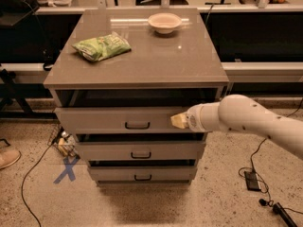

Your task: Close top drawer

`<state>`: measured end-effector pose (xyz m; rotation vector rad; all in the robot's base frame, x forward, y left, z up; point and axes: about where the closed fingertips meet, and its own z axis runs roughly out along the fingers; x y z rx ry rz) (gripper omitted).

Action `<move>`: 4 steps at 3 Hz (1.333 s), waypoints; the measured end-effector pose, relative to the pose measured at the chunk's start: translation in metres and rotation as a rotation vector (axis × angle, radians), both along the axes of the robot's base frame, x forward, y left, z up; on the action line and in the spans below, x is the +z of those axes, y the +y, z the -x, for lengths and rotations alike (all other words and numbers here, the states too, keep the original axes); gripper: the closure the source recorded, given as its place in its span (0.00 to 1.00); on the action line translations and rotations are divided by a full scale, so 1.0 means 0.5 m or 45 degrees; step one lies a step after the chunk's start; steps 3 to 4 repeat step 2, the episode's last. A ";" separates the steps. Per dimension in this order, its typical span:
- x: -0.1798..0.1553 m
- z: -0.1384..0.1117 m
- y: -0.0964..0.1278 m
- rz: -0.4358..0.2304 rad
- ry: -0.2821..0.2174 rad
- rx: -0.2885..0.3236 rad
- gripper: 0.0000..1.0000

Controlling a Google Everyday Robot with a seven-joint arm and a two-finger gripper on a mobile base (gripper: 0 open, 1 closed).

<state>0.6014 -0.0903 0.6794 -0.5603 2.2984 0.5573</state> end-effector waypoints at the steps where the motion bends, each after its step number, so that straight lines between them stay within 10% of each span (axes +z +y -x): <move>1: 0.074 0.047 -0.055 -0.060 -0.081 0.004 1.00; 4: 0.140 0.099 -0.104 -0.051 -0.141 0.064 1.00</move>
Offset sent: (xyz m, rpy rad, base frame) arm -0.0827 -0.0848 0.1095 0.0297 -0.1662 0.1033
